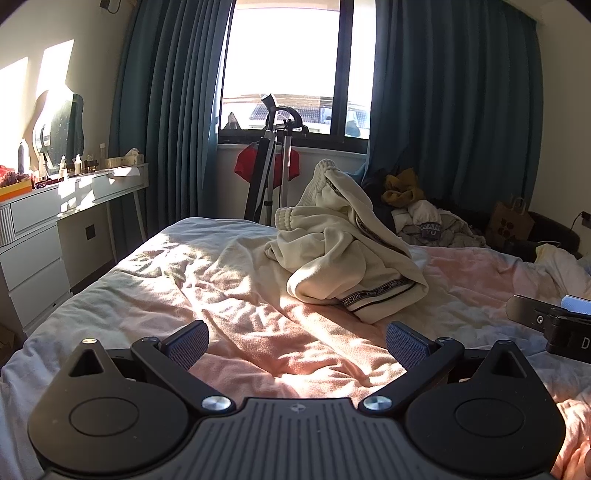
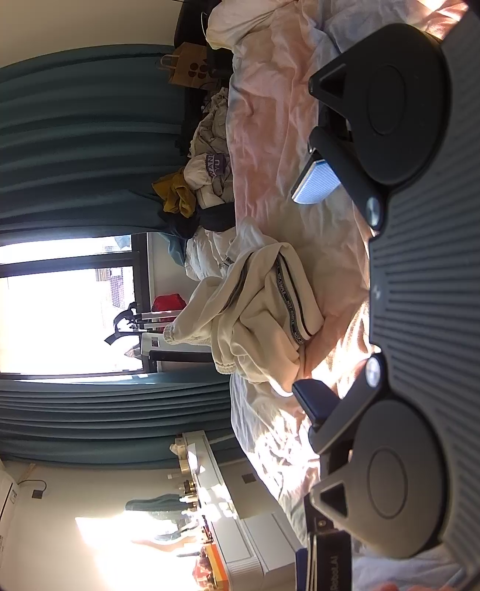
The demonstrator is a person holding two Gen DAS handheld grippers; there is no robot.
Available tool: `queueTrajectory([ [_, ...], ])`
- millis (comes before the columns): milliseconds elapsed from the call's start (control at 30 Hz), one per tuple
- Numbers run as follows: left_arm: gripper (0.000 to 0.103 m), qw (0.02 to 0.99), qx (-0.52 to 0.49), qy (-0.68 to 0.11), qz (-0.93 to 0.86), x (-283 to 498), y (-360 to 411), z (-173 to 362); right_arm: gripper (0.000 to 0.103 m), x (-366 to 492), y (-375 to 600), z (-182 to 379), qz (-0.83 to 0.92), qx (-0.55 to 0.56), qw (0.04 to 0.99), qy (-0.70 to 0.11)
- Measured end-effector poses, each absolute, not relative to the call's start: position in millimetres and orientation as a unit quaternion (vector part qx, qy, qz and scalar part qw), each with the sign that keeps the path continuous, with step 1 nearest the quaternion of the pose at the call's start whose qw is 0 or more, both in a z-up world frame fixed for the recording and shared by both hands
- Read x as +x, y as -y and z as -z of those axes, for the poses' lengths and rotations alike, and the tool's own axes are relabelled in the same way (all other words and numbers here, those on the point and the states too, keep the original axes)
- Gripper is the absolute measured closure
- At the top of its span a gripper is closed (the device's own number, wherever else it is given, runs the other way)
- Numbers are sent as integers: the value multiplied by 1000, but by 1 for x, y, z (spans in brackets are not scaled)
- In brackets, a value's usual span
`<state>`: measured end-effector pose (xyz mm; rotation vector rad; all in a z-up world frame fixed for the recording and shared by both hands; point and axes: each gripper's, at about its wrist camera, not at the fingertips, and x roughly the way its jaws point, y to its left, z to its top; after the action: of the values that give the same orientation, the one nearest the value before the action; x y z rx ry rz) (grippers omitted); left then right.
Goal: Fold clothes
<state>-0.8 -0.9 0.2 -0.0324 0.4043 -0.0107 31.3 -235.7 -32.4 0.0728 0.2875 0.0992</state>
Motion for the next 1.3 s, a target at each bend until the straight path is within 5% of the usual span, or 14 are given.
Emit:
queueTrajectory([
  [1300,0,979,-31,-200,14,4,-6,2,0,31,229,37,-58,29,987,-148],
])
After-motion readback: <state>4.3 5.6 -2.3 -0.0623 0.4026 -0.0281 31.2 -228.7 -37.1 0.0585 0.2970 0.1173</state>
